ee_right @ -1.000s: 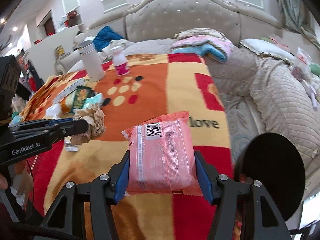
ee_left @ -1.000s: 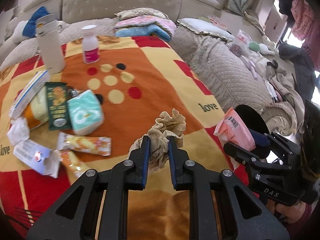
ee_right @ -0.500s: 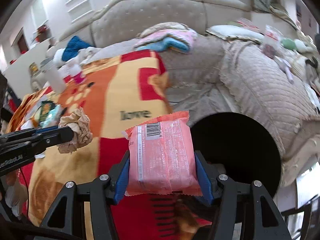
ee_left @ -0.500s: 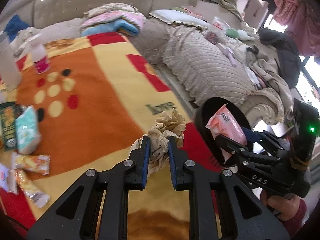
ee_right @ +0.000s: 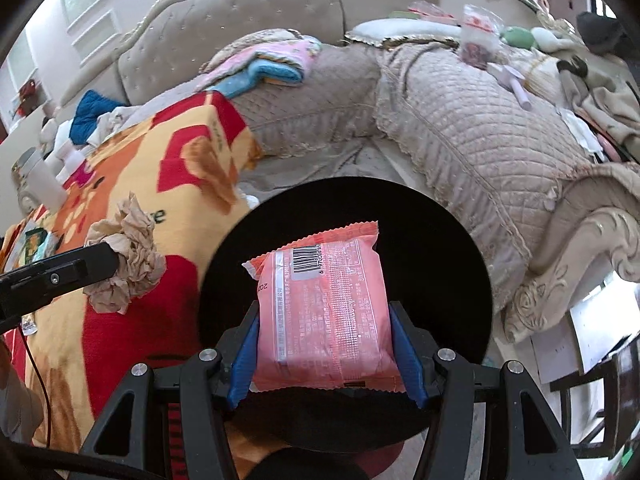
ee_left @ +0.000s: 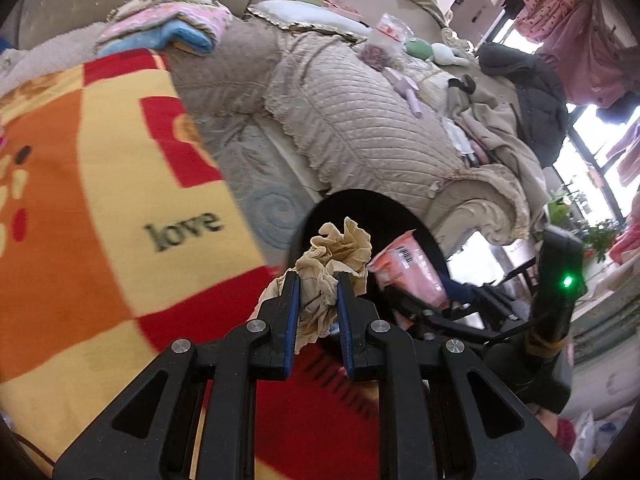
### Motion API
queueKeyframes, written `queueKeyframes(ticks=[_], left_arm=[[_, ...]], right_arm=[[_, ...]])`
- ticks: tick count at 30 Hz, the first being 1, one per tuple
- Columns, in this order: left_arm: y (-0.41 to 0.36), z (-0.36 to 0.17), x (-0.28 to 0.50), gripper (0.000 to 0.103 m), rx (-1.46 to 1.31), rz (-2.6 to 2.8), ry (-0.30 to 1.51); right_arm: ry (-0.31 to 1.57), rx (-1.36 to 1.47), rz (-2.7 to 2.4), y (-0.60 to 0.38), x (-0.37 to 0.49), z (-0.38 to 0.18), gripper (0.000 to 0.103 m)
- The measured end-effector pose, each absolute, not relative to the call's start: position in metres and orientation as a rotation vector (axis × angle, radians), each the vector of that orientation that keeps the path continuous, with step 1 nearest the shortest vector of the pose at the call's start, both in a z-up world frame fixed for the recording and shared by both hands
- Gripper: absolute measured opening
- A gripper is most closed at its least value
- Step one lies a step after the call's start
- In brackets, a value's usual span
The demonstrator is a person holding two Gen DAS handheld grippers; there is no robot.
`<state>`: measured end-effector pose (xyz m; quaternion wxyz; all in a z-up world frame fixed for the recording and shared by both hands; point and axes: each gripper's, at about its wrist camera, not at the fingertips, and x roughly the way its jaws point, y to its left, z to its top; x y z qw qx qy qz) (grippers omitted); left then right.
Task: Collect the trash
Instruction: 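Carry the tissue and pink packet to the black bin and open the left tool, then open the right tool over the bin to drop the pink packet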
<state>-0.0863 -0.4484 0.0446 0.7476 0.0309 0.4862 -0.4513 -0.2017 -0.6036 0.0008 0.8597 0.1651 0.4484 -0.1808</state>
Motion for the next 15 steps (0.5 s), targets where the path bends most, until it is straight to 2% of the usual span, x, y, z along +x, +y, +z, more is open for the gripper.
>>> queueKeyframes(ticks=[3, 5, 7, 8, 15], left_arm=[[-0.459, 0.042, -0.090, 0.017, 0.043, -1.027, 1.070], [-0.465, 0.039, -0.091, 0.024, 0.039, -1.048, 1.089], [-0.466, 0.037, -0.092, 0.045, 0.037, -1.062, 1.098], [-0.465, 0.037, -0.092, 0.048, 0.040, -1.061, 1.095], [-0.452, 0.040, -0.092, 0.048, 0.072, -1.012, 1.074]], right_arm=[[0.944, 0.354, -0.399, -0.609, -0.204, -0.001, 0.059], [0.941, 0.358, -0.420, -0.612, -0.206, -0.002, 0.059], [0.937, 0.365, -0.433, -0.615, -0.208, -0.001, 0.064], [0.935, 0.371, -0.433, -0.616, -0.209, -0.001, 0.070], [0.933, 0.367, -0.411, -0.607, -0.207, 0.000, 0.071]])
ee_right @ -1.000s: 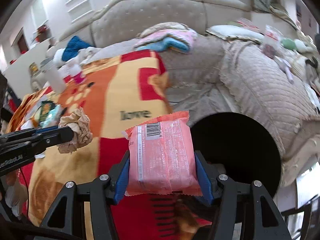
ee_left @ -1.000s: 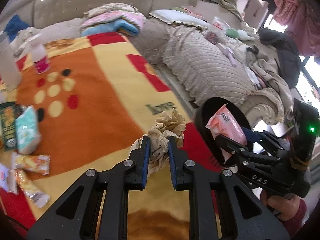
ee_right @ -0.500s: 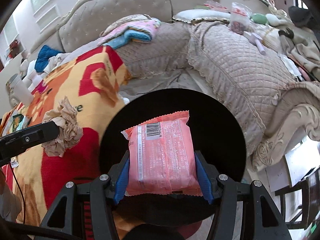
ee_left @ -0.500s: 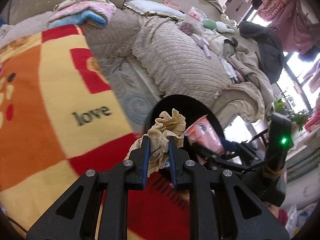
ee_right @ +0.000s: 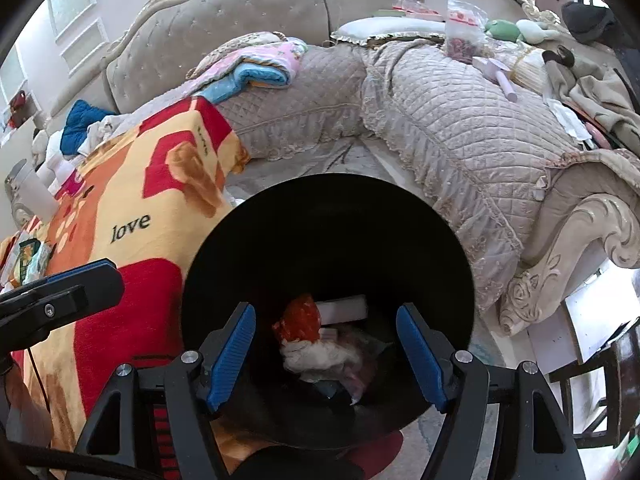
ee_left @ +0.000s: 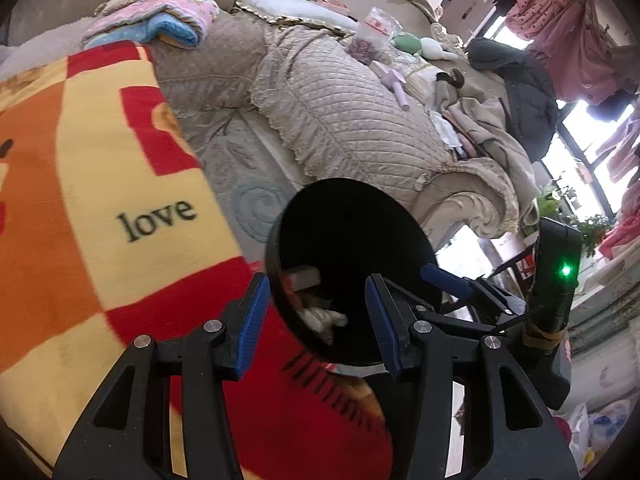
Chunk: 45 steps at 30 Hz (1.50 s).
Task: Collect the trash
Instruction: 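Open the right tool over the bin to drop the pink packet, then grasp the white tablet box with the left tool while the right tool grasps the orange snack bar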
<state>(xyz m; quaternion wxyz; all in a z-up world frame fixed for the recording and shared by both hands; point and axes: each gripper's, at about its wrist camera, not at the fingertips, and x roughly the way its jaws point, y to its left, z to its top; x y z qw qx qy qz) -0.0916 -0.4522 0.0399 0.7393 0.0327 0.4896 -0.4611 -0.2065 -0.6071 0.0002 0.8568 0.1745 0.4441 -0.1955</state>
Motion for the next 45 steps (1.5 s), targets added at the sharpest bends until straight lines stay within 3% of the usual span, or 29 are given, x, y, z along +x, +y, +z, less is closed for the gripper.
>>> queueKeyframes(ticks=[16, 45], left_arm=[[-0.379, 0.044, -0.081, 0.048, 0.105, -0.799, 1.007], [-0.135, 0.039, -0.022, 0.048, -0.078, -0.319, 1.009]], right_arm=[[0.906, 0.315, -0.304, -0.552, -0.182, 0.020, 0.071], [0.959, 0.137, 0.123, -0.350, -0.089, 0.022, 0.074]])
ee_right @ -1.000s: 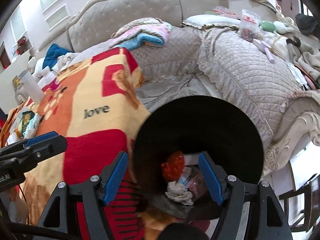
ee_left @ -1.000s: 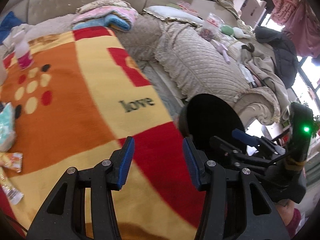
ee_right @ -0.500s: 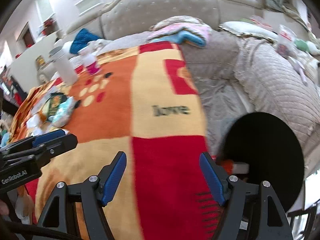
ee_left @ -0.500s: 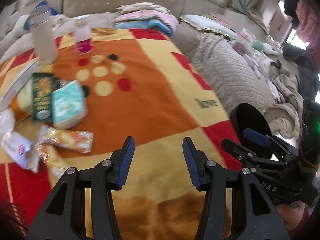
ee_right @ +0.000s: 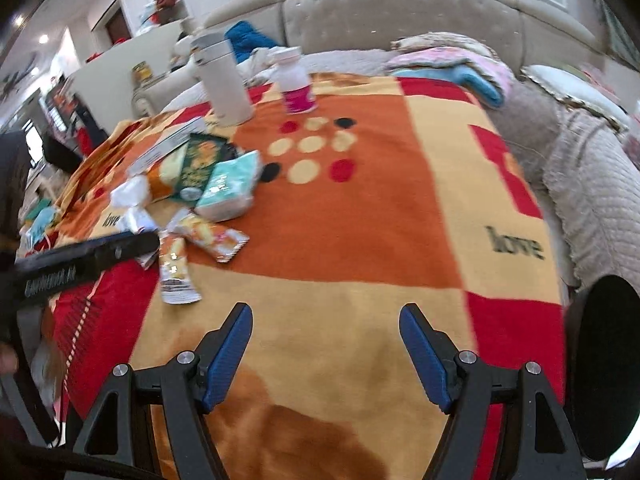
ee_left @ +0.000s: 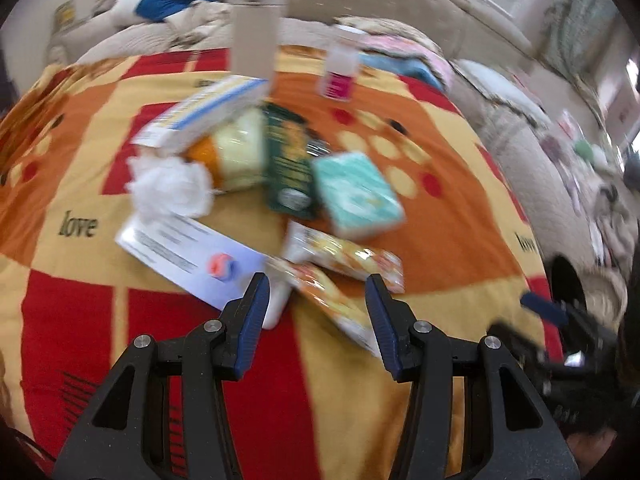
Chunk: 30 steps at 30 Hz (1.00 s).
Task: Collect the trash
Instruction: 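Grasp the white tablet box with the left tool while the right tool grasps the orange snack bar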
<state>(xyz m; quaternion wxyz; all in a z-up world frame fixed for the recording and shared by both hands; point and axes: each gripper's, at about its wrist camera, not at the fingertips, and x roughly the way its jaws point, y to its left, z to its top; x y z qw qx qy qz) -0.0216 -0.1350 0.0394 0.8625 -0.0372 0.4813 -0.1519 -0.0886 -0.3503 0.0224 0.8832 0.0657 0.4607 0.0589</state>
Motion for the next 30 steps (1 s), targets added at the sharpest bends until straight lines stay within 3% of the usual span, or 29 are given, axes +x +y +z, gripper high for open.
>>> queueKeyframes(ticks=[10, 20, 27, 30], left_arm=[[-0.117, 0.014, 0.037, 0.048, -0.198, -0.353, 1.077], [-0.059, 0.017, -0.006, 0.048, -0.139, -0.336, 1.147], [-0.022, 0.031, -0.033, 0.048, -0.115, -0.272, 1.087], [-0.012, 0.034, -0.036, 0.055, -0.113, -0.251, 1.050]], right_arm=[[0.971, 0.093, 0.190, -0.315, -0.083, 0.026, 0.074], [1.000, 0.121, 0.360, -0.278, -0.063, 0.020, 0.074], [1.036, 0.090, 0.423, -0.245, -0.034, 0.003, 0.074], [1.026, 0.023, 0.417, -0.230, -0.026, -0.001, 0.072]])
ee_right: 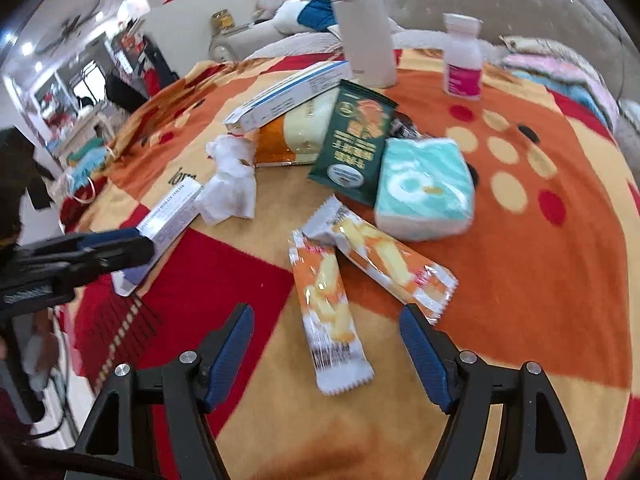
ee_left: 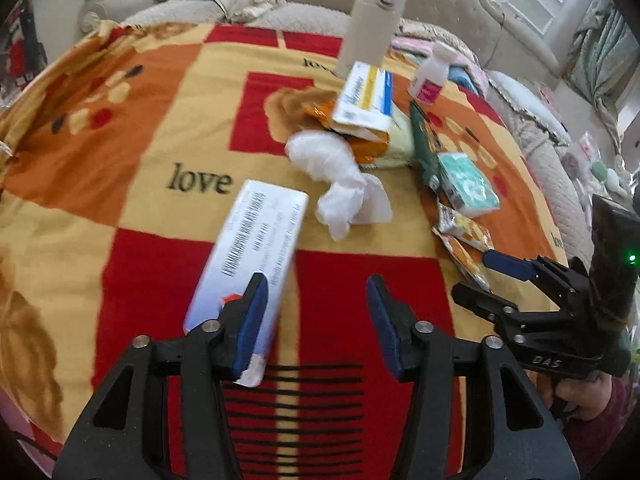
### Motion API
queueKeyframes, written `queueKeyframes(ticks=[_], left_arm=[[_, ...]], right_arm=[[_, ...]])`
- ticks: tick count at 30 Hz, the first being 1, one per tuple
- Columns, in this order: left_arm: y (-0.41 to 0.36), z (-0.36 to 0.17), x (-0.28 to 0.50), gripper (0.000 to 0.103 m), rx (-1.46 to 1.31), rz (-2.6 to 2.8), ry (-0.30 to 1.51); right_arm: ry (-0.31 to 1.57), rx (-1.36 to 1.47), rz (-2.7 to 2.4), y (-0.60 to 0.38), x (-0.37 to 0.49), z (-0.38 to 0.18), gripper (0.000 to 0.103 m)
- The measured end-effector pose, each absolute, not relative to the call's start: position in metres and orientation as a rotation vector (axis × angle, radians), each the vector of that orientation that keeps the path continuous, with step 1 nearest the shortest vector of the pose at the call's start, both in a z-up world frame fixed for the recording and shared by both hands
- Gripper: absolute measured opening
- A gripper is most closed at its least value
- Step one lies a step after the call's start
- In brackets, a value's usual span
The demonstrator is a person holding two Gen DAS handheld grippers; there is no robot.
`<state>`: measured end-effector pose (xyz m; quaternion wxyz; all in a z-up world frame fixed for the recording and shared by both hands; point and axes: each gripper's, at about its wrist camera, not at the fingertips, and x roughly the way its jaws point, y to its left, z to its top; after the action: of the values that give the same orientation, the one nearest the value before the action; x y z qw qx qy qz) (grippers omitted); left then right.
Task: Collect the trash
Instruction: 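Grasp the white tablet box with the left tool while the right tool grasps the orange snack bar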
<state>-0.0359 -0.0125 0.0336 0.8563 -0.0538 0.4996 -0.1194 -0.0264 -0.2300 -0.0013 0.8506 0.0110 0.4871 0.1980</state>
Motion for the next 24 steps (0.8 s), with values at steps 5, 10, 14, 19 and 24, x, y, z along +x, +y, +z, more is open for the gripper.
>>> queueKeyframes(ticks=[5, 10, 14, 19, 24], left_arm=[[-0.009, 0.028, -0.028, 0.056, -0.070, -0.201, 1.039], [-0.012, 0.015, -0.022, 0.056, 0.059, -0.097, 1.005], [-0.009, 0.001, -0.011, 0.056, 0.078, -0.057, 1.045], [0.003, 0.000, -0.005, 0.056, -0.023, -0.077, 1.067], [0.013, 0.011, -0.006, 0.056, -0.113, -0.119, 1.060]], right_arm=[[0.994, -0.077, 0.383, -0.216, -0.023, -0.005, 0.055], [0.957, -0.120, 0.368, -0.221, -0.034, -0.005, 0.034], [0.954, -0.104, 0.381, -0.229, -0.042, -0.002, 0.026], [0.969, -0.065, 0.416, -0.233, -0.049, 0.001, 0.025], [0.994, 0.037, 0.457, -0.236, -0.041, 0.006, 0.055]])
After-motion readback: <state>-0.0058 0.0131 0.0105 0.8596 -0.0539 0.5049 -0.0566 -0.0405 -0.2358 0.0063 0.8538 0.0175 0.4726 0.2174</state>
